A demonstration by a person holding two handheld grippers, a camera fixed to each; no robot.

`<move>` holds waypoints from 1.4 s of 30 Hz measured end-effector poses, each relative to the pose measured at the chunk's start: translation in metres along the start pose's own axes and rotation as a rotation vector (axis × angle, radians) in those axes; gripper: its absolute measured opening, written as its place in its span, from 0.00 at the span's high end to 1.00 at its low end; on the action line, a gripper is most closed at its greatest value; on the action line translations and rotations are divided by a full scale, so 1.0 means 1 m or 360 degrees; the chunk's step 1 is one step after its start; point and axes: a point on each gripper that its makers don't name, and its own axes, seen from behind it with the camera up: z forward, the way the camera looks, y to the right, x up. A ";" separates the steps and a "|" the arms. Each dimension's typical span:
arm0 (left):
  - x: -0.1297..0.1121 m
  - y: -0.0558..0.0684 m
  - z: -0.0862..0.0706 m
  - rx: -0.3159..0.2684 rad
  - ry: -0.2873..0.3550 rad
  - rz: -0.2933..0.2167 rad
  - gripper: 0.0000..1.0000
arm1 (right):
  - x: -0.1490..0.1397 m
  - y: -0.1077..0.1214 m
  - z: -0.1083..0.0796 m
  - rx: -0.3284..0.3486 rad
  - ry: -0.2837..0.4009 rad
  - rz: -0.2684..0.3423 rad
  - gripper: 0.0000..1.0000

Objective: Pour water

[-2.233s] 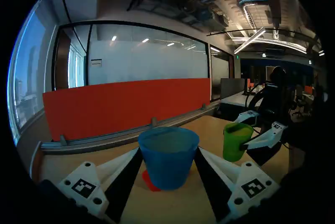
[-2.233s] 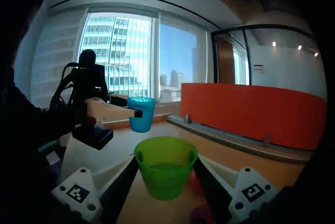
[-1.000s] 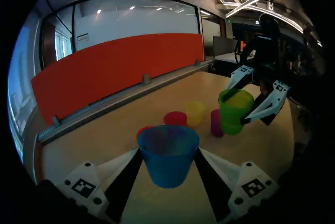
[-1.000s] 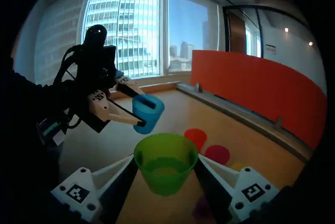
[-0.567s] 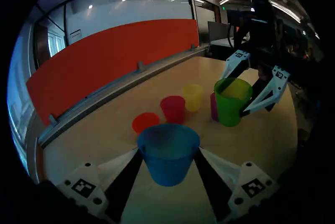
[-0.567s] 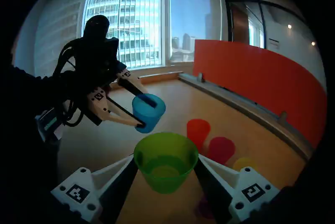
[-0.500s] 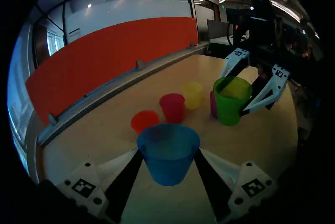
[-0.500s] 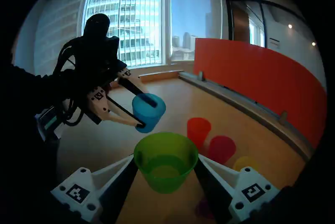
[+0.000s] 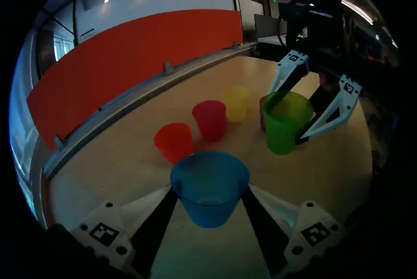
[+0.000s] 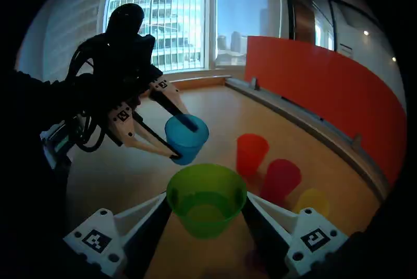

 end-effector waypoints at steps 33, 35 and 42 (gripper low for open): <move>-0.036 0.015 0.030 -0.0076 -0.0090 -0.0045 0.15 | -0.050 -0.003 0.022 0.0006 -0.0170 -0.0012 0.10; -0.038 0.016 0.030 -0.0078 -0.0092 -0.0040 0.15 | -0.053 -0.003 0.023 0.0006 -0.0176 -0.0014 0.10; -0.042 0.018 0.031 -0.0077 -0.0099 -0.0029 0.15 | -0.058 -0.004 0.024 0.0000 -0.0193 -0.0018 0.10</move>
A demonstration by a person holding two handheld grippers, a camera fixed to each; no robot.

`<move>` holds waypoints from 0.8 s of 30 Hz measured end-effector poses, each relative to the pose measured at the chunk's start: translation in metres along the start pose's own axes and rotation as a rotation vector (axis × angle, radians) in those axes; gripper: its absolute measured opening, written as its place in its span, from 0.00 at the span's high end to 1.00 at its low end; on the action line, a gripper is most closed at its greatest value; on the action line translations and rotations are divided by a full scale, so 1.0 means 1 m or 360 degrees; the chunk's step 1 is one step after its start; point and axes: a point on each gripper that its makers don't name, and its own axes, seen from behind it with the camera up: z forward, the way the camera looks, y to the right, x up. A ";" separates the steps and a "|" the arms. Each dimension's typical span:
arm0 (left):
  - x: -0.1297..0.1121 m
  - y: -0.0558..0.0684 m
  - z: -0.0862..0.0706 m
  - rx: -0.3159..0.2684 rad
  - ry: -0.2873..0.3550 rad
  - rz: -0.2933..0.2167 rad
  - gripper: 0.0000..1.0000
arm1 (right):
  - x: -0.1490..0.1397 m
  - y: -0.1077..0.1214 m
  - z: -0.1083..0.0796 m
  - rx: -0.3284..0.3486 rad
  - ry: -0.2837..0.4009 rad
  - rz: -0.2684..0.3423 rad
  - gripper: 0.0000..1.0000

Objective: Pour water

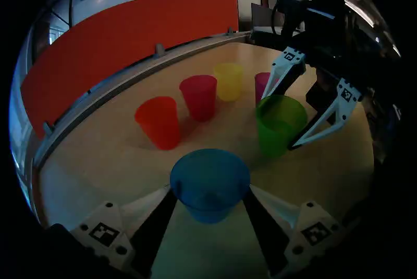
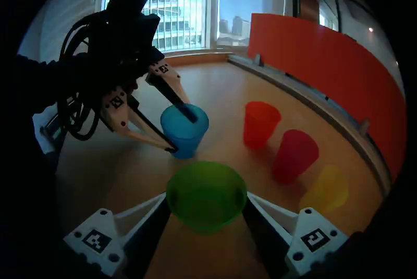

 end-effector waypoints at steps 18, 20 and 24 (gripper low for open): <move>-0.008 0.001 0.000 -0.0014 0.0005 -0.0056 0.15 | -0.011 -0.003 0.005 -0.0017 -0.0020 0.0006 0.10; -0.010 0.001 -0.001 -0.0013 0.0002 -0.0059 0.15 | -0.012 -0.003 0.004 -0.0019 -0.0019 0.0009 0.10; -0.011 0.002 -0.002 -0.0011 -0.0001 -0.0060 0.15 | -0.015 -0.003 0.003 -0.0023 -0.0021 0.0014 0.10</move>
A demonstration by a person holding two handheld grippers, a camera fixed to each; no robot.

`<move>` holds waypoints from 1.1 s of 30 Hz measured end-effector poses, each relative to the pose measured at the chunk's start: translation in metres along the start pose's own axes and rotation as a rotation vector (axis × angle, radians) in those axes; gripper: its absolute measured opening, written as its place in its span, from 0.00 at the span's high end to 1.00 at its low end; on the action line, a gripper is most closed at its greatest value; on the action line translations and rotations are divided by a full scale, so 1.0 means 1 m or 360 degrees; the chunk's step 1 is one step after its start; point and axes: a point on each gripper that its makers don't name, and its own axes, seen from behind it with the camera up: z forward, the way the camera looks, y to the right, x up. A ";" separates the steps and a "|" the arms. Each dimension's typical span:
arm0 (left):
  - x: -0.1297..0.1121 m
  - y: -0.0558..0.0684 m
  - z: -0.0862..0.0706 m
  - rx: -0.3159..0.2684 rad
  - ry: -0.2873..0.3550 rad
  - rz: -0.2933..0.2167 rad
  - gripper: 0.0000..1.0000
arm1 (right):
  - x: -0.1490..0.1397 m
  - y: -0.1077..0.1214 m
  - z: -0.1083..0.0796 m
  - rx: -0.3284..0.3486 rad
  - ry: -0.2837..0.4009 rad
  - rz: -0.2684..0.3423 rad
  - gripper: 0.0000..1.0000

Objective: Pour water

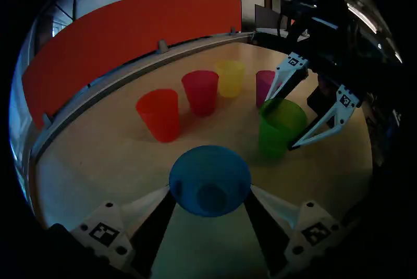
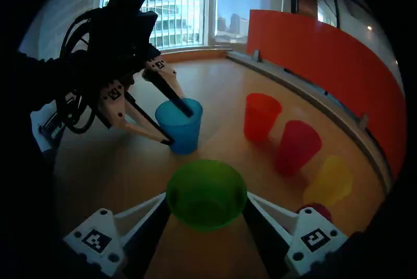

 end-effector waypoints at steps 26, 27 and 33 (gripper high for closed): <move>-0.009 0.000 -0.003 0.0025 -0.0050 -0.0017 0.15 | -0.003 0.001 -0.009 -0.0040 0.0006 -0.0007 0.00; -0.009 0.001 -0.003 0.0026 -0.0050 -0.0018 0.15 | -0.003 0.001 -0.009 -0.0042 0.0005 -0.0008 0.00; -0.014 0.002 -0.008 0.0031 -0.0059 -0.0041 0.15 | -0.006 0.003 -0.017 -0.0065 0.0005 -0.0005 0.00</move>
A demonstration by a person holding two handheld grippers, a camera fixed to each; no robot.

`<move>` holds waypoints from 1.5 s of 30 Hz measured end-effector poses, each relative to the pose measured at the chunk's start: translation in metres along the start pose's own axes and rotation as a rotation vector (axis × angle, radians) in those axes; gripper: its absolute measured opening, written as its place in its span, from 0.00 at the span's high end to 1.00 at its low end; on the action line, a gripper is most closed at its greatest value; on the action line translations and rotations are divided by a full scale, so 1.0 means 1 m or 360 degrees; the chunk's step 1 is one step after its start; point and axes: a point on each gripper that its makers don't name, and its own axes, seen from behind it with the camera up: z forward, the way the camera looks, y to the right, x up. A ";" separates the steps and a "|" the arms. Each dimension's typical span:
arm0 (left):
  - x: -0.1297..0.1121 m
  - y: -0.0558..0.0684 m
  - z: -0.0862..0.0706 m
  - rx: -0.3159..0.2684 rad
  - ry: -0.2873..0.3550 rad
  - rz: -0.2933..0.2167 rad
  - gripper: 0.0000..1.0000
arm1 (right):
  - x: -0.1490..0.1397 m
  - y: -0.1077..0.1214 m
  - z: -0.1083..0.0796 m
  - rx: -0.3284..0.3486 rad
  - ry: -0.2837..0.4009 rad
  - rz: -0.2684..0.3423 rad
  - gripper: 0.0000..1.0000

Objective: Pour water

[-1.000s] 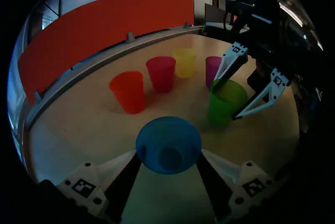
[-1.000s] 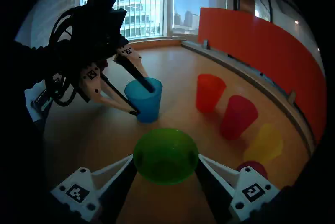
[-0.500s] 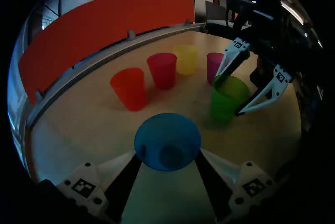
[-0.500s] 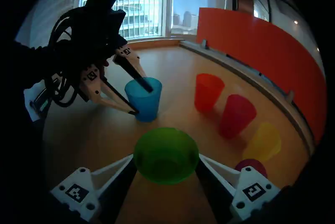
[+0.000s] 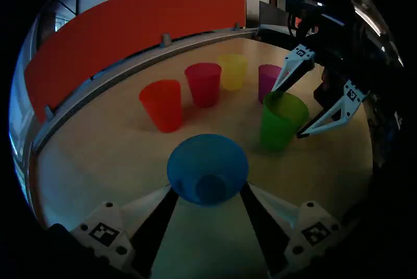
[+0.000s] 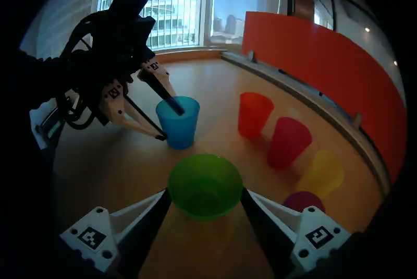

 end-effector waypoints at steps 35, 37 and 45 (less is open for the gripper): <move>-0.010 -0.006 -0.055 0.0203 0.0155 -0.0182 0.15 | -0.023 0.008 -0.074 -0.0229 0.0140 0.0178 0.00; -0.009 -0.008 -0.059 0.0226 0.0178 -0.0199 0.15 | -0.021 0.009 -0.080 -0.0254 0.0167 0.0192 0.00; -0.009 -0.014 -0.076 0.0345 0.0285 -0.0257 0.15 | -0.015 0.020 -0.104 -0.0391 0.0271 0.0267 0.00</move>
